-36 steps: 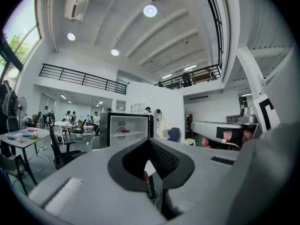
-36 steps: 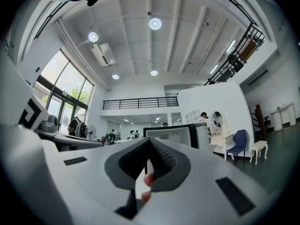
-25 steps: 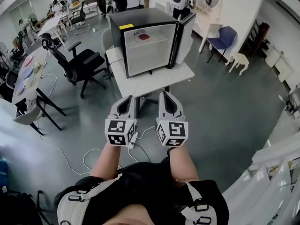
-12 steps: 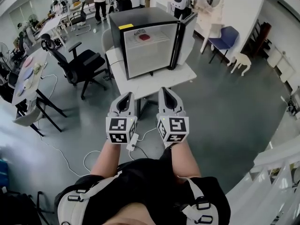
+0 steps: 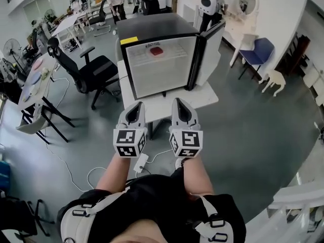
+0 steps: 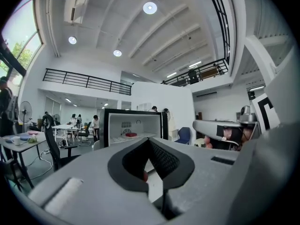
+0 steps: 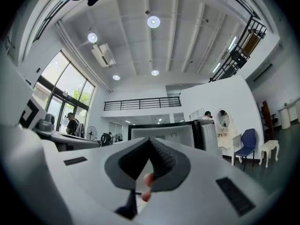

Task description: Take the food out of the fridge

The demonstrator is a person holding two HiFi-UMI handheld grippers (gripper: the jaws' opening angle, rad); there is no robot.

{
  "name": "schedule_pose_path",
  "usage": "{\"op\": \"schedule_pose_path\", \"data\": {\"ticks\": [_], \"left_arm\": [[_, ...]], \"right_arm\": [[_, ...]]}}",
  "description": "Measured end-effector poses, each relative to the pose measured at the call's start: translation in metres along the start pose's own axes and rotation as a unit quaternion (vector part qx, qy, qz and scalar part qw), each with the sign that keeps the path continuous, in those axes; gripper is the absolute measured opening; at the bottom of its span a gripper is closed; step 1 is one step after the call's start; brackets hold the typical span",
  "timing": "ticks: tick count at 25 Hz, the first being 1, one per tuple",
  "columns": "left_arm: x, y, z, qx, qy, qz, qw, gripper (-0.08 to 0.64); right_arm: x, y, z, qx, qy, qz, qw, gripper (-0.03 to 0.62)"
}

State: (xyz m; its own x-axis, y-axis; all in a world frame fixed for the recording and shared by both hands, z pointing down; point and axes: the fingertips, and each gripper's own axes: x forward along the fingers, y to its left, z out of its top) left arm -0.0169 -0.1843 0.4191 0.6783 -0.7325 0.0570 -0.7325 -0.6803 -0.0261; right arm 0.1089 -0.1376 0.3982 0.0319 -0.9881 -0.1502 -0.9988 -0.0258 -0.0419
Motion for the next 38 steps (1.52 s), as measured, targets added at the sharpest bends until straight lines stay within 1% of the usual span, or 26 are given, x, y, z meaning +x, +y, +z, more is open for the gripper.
{"op": "schedule_pose_path", "data": {"ticks": [3, 6, 10, 13, 19, 23, 26, 30, 33, 36, 38], "left_arm": [[0.04, -0.006, 0.0, -0.004, 0.004, 0.016, 0.9999, -0.002], [0.084, -0.011, 0.005, -0.015, 0.007, 0.033, 0.9993, -0.002], [0.128, -0.021, 0.018, -0.009, 0.007, 0.052, 0.9986, -0.002], [0.157, -0.022, 0.024, -0.007, 0.011, 0.073, 0.9972, -0.002], [0.184, -0.022, 0.02, -0.017, 0.023, 0.112, 0.9933, -0.002], [0.192, -0.014, 0.009, -0.013, 0.041, 0.128, 0.9909, -0.002], [0.194, -0.004, 0.003, -0.014, 0.046, 0.135, 0.9896, -0.002], [0.193, 0.012, -0.001, -0.012, 0.047, 0.137, 0.9894, -0.002], [0.195, 0.021, 0.002, -0.019, 0.044, 0.128, 0.9906, -0.002], [0.195, 0.027, 0.005, -0.017, 0.039, 0.126, 0.9912, -0.002], [0.195, 0.031, 0.005, -0.017, 0.038, 0.124, 0.9914, -0.002]], "right_arm": [[0.027, -0.03, -0.007, -0.004, 0.004, 0.016, 1.0, -0.002], [0.061, -0.056, -0.011, -0.009, 0.011, 0.042, 0.999, -0.002], [0.097, -0.091, -0.008, 0.006, 0.017, 0.07, 0.997, -0.001], [0.122, -0.111, -0.005, 0.007, 0.018, 0.093, 0.995, -0.002], [0.157, -0.123, -0.014, 0.002, 0.033, 0.147, 0.989, -0.001], [0.172, -0.116, -0.025, 0.015, 0.047, 0.18, 0.982, -0.001], [0.179, -0.107, -0.035, 0.023, 0.058, 0.199, 0.978, -0.001], [0.19, -0.096, -0.042, -0.004, 0.053, 0.205, 0.977, -0.001], [0.194, -0.083, -0.046, -0.04, 0.053, 0.222, 0.973, 0.0], [0.196, -0.074, -0.048, -0.1, 0.037, 0.238, 0.965, -0.001], [0.202, -0.07, -0.053, -0.16, 0.031, 0.237, 0.958, -0.002]]}}
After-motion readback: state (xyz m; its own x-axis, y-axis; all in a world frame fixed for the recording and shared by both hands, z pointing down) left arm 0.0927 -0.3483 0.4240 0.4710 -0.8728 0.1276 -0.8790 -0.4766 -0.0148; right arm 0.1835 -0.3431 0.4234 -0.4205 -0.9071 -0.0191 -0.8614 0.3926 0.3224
